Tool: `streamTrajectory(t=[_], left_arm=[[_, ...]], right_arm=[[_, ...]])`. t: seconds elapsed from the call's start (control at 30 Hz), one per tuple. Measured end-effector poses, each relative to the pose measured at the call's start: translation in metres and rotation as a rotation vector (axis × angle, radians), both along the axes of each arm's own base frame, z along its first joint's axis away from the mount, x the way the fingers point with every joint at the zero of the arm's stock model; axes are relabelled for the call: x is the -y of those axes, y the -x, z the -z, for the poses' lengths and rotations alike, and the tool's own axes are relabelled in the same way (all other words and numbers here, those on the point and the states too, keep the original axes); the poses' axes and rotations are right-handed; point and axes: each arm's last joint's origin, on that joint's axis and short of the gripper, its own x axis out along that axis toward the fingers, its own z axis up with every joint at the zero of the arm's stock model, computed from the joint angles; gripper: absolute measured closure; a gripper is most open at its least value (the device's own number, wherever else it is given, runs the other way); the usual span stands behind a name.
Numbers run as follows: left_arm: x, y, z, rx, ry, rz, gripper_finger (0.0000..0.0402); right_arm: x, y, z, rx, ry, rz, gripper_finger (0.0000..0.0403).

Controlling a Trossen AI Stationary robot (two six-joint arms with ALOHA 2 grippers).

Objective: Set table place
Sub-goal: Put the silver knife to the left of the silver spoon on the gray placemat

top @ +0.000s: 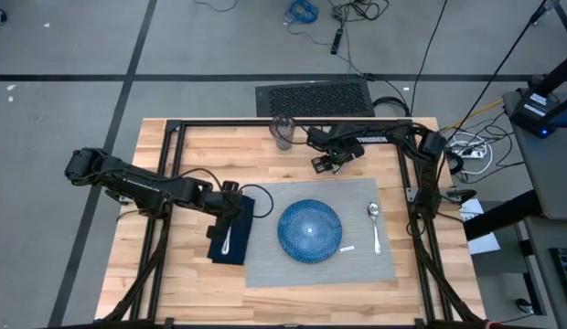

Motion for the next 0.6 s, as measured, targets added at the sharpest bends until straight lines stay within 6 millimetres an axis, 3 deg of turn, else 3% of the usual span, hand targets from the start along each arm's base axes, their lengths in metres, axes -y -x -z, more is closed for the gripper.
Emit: streamTrajectory(t=[0.43, 0.6], left_arm=[[0.000, 0.000, 0.000, 0.005, 0.000, 0.002, 0.0272], [0.000, 0.000, 0.000, 0.005, 0.000, 0.002, 0.0272]], right_arm=[[0.007, -0.004, 0.000, 0.053, 0.061, -0.007, 0.0264], [0.009, -0.011, -0.019, 0.151, 0.196, -0.003, 0.0268]])
